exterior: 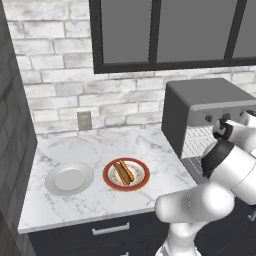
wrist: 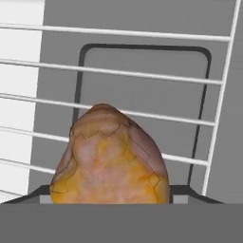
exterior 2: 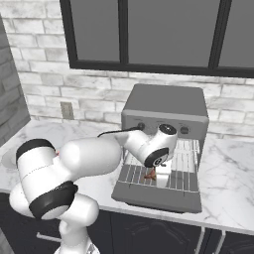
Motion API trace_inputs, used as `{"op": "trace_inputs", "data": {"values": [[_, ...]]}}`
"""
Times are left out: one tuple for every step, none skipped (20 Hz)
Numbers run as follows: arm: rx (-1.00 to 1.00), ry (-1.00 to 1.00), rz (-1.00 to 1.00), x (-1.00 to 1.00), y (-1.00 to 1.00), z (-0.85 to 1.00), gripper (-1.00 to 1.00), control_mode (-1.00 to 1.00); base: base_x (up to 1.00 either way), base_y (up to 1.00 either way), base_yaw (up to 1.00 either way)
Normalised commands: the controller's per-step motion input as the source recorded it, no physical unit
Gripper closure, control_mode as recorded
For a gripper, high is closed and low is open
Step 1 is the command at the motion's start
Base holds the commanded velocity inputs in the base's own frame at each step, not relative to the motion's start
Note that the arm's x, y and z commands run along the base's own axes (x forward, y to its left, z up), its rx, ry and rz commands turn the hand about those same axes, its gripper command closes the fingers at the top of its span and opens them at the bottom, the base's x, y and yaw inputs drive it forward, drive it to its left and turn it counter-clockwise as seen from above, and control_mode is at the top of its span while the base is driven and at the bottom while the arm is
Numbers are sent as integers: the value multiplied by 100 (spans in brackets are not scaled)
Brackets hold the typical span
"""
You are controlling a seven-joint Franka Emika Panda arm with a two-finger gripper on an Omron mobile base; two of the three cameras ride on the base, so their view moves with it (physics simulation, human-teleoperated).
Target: Open the toaster oven door. Place the hotdog bun on the top rack in the toaster oven and place the chicken drumstick on the bottom rack.
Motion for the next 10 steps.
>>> {"op": "trace_inputs", "data": {"values": [[0,0,-4,0,-5,-34,-100,-100,0,0,0],[0,0,-2,0,-8,-24,-100,-100,0,0,0],[1,0,-1,0,-10,-13,-100,-100,0,0,0],[1,0,0,0,-14,-6,-100,-100,0,0,0],[0,0,0,0,-16,-1,-100,-100,0,0,0],[0,0,0,-3,-24,-2,-100,-100,0,0,0],[0,-4,0,-12,-23,-2,-100,-100,0,0,0],[0,-7,0,-15,-23,0,-100,-100,0,0,0],[1,-6,0,-13,-19,0,-100,-100,0,0,0],[1,-8,0,-6,-17,3,-100,-100,0,0,0]]}}
